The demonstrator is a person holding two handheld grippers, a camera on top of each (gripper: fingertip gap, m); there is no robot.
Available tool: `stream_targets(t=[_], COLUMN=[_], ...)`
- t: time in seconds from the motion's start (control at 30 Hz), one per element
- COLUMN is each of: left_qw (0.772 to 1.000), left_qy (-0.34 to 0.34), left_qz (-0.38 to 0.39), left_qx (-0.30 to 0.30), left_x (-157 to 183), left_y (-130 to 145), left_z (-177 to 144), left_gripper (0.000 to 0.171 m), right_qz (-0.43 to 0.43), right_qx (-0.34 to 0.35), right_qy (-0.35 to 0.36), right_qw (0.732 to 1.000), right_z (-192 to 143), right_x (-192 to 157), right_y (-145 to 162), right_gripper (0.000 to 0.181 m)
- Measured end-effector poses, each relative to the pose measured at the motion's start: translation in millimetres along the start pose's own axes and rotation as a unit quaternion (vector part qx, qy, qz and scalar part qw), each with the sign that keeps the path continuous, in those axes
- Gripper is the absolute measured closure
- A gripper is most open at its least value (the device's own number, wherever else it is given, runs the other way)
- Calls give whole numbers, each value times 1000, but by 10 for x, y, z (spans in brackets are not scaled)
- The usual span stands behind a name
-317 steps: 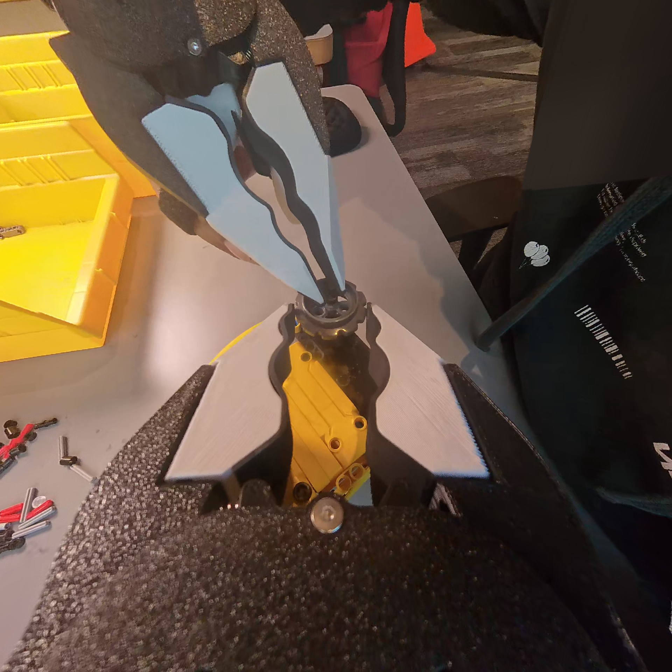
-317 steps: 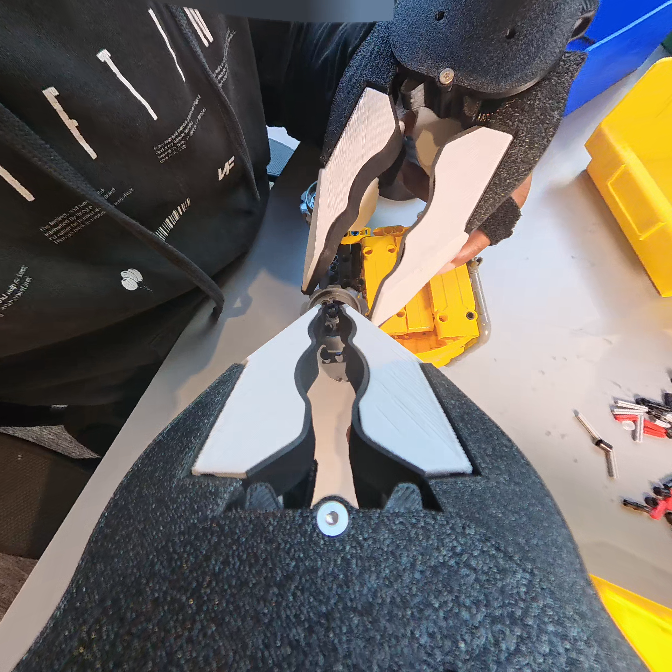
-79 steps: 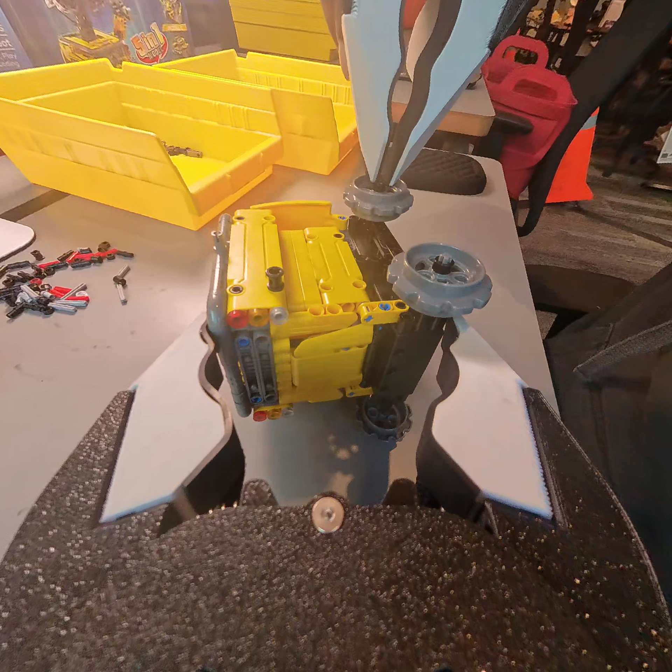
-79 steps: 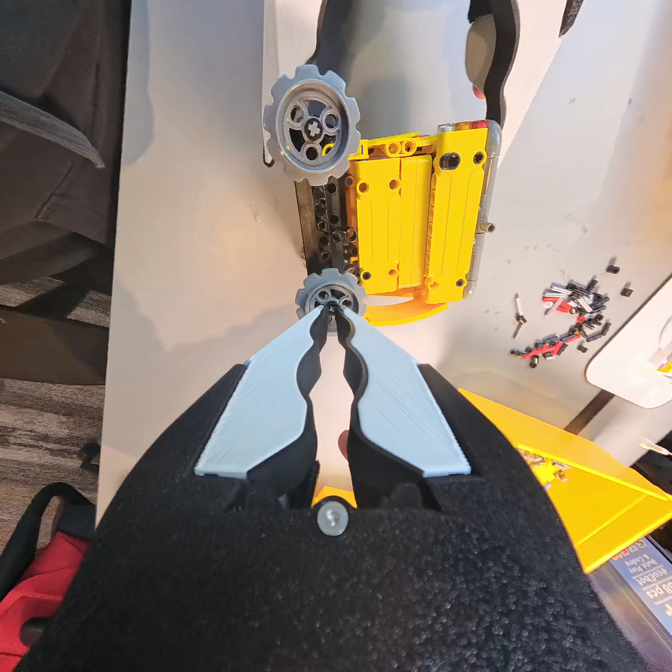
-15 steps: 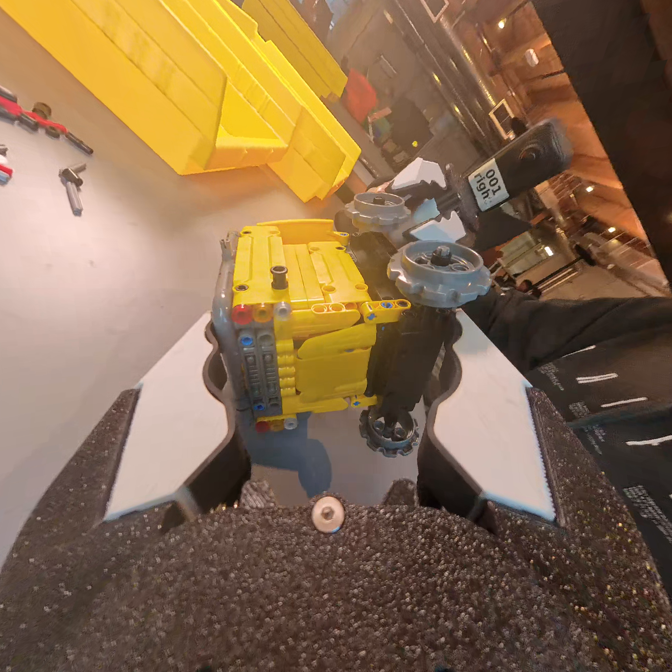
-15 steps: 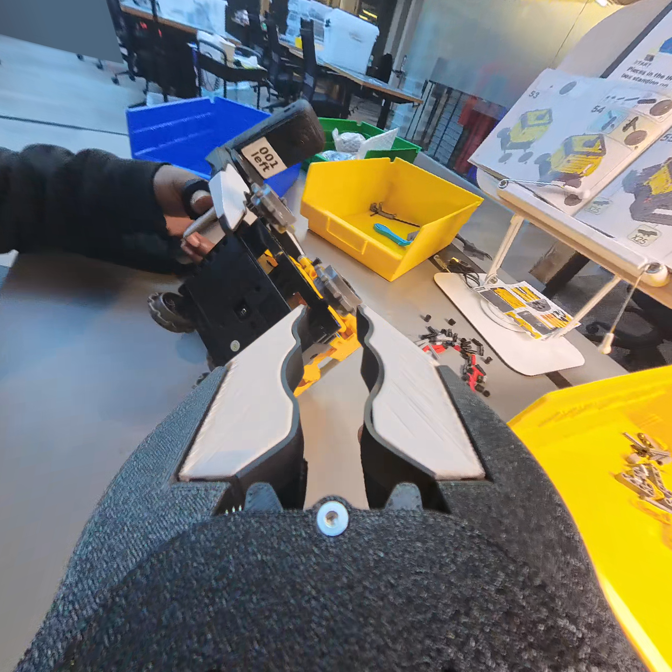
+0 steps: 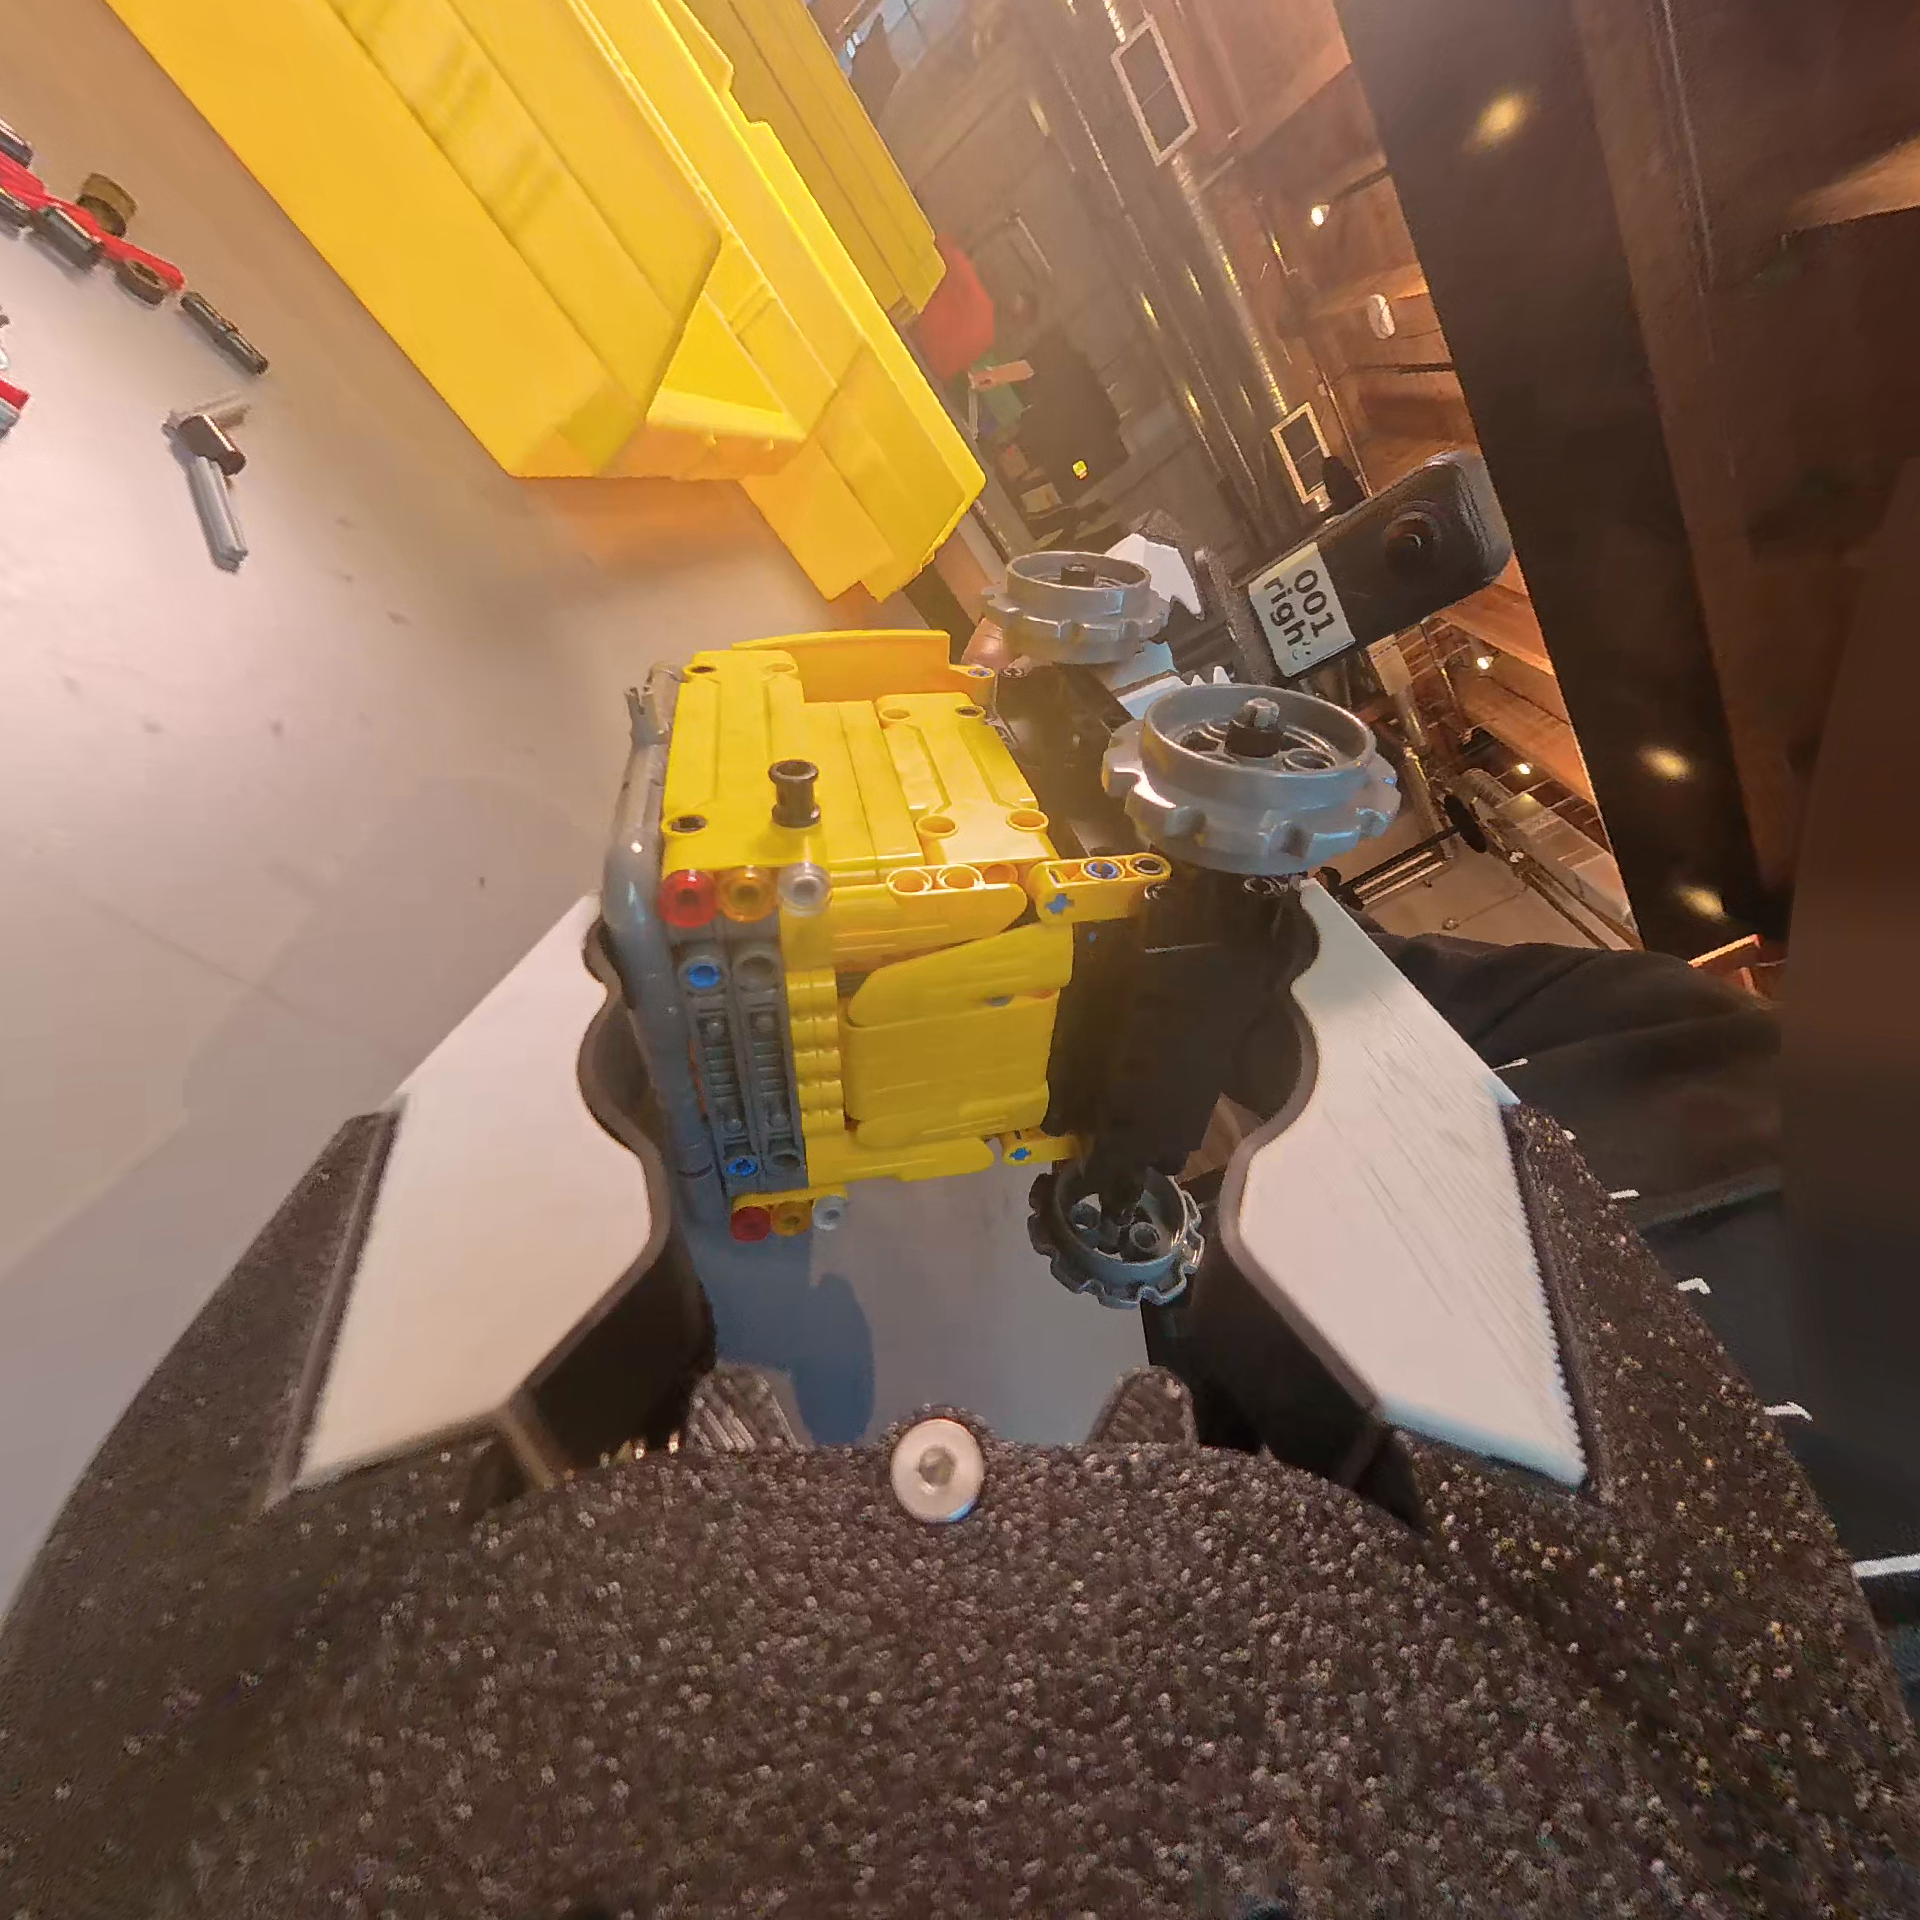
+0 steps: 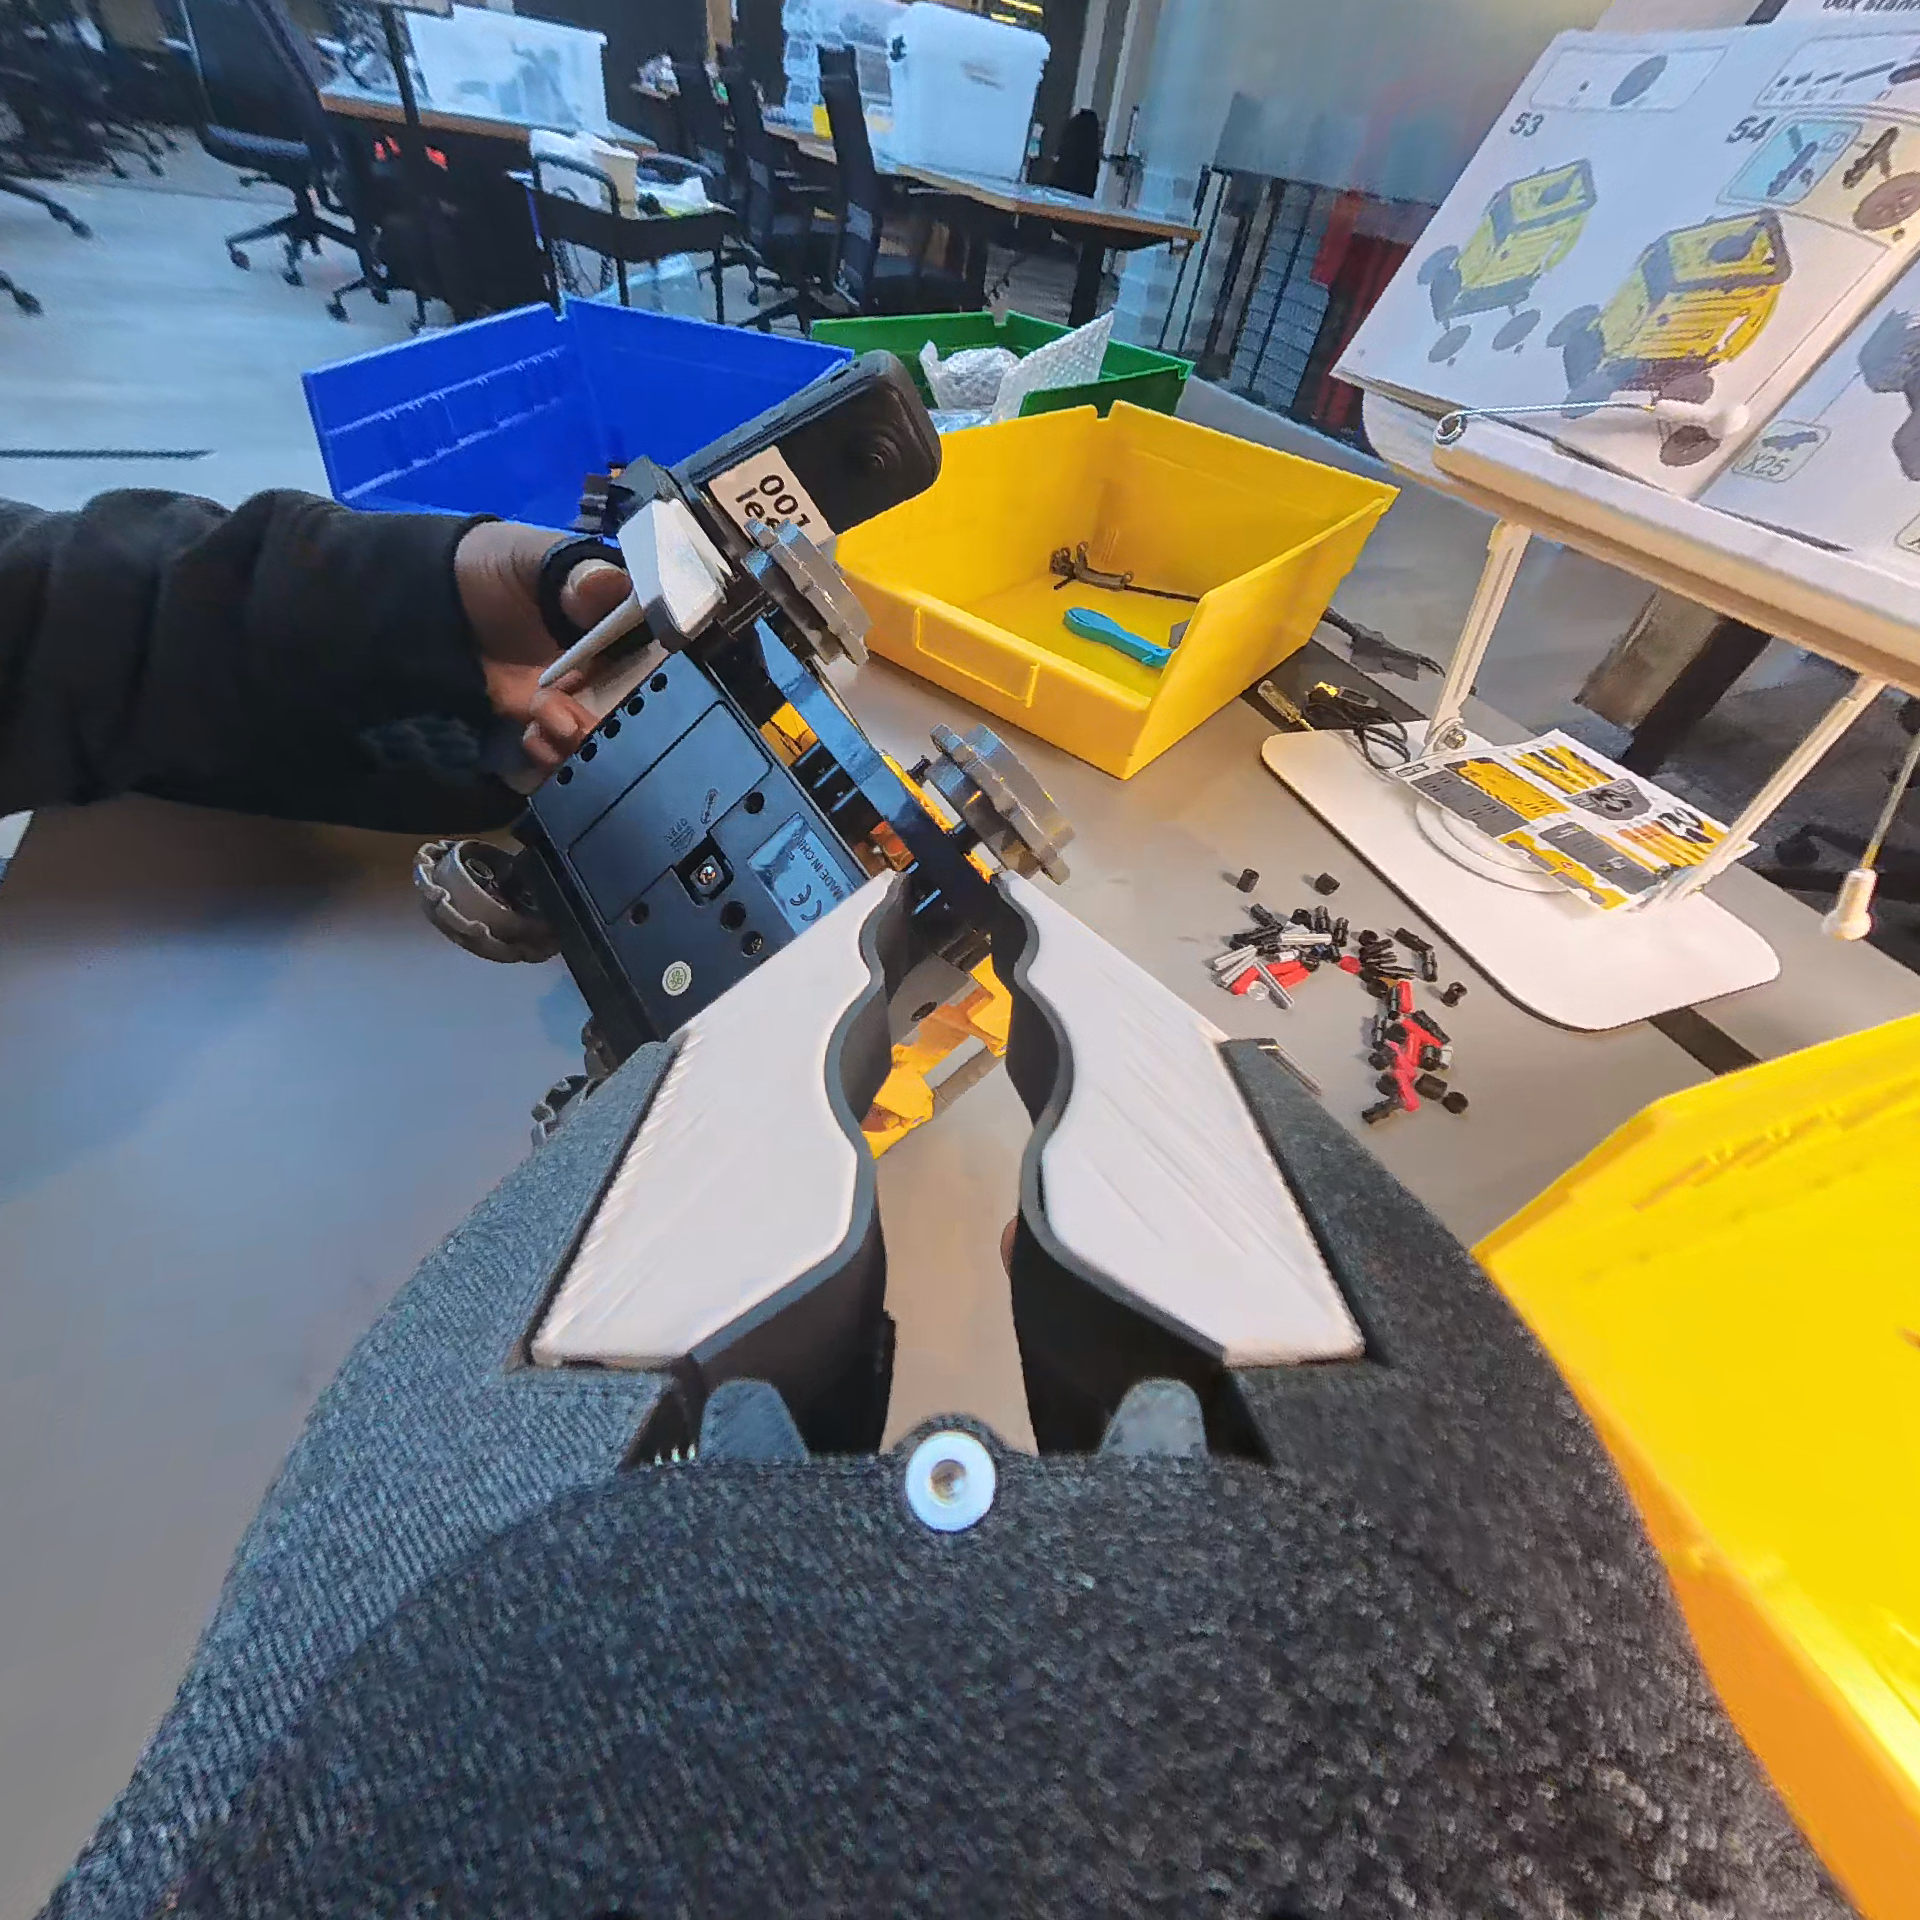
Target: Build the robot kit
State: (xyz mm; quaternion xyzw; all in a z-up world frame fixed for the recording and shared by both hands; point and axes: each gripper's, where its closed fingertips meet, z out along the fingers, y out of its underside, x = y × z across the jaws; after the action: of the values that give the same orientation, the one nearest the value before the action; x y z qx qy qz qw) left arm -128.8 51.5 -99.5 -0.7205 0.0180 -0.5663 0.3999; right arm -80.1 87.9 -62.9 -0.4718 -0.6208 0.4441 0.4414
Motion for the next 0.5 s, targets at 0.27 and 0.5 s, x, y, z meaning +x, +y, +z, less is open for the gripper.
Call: stream_targets(t=[0.27, 0.5], left_qw=[1000, 994], left_qy=[8, 13], left_qz=[6, 99], left_qx=[0, -40], left_x=[0, 91], left_y=[-3, 82], left_z=[4, 21], left_gripper=[51, 53], right_qz=[34, 37], right_qx=[27, 66], right_qy=[-4, -24], right_qw=[999, 997], right_z=[-12, -135], right_x=[-30, -144], right_y=[3, -18], right_gripper=[164, 148])
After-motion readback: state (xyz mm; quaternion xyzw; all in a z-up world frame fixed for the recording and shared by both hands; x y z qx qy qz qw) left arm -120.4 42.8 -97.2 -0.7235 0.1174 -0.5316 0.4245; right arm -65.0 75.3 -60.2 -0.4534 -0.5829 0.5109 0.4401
